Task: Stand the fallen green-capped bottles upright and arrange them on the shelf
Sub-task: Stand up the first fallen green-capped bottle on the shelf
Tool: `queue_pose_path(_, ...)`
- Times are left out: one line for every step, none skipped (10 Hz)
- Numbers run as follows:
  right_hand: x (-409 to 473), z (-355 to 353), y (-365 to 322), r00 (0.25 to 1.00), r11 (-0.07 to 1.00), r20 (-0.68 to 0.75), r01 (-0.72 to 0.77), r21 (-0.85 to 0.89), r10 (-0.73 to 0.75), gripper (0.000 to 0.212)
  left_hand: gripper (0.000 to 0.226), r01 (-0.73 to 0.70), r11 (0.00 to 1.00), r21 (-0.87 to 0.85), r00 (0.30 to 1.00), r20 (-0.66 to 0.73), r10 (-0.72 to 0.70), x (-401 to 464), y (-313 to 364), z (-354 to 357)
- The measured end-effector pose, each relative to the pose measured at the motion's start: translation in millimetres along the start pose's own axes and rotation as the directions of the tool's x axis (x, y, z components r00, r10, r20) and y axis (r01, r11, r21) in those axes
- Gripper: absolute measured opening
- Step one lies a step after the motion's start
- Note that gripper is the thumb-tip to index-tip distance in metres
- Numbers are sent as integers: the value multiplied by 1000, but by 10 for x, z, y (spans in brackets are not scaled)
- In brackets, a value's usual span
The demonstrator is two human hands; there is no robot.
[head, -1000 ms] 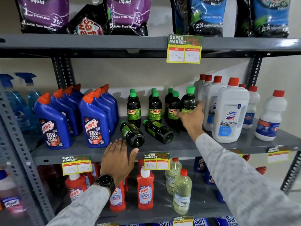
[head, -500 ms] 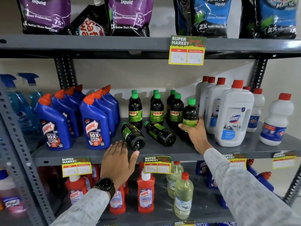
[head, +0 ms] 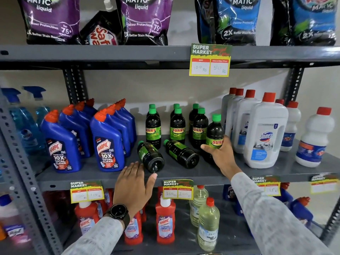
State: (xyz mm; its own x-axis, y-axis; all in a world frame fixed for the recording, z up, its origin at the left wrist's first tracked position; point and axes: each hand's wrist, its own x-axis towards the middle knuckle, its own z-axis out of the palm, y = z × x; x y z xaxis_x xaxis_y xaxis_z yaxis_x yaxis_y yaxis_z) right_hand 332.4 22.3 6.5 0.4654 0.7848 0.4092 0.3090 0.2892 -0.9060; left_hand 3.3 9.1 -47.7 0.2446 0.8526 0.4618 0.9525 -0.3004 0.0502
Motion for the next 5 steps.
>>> queue_pose_path(19,-5,16,1000,999,12,-25,35,25,75,83,-2,1000,-3,1000,3,2,3,-9,4)
queue_pose_path(26,-15,19,996,990,33,-89,106,86,79,84,-1,1000,-2,1000,-1,1,2,-15,13)
queue_pose_path(44,-16,61,994,989,31,-104,102,101,80,84,-1,1000,0,1000,-2,1,5,-12,12)
queue_pose_path(20,-6,56,995,993,7,-96,70,96,93,83,-2,1000,6,1000,-5,2,5,-14,15)
queue_pose_path(6,-15,35,997,996,-5,-74,50,74,99,82,-4,1000,8,1000,-1,4,5,-15,15)
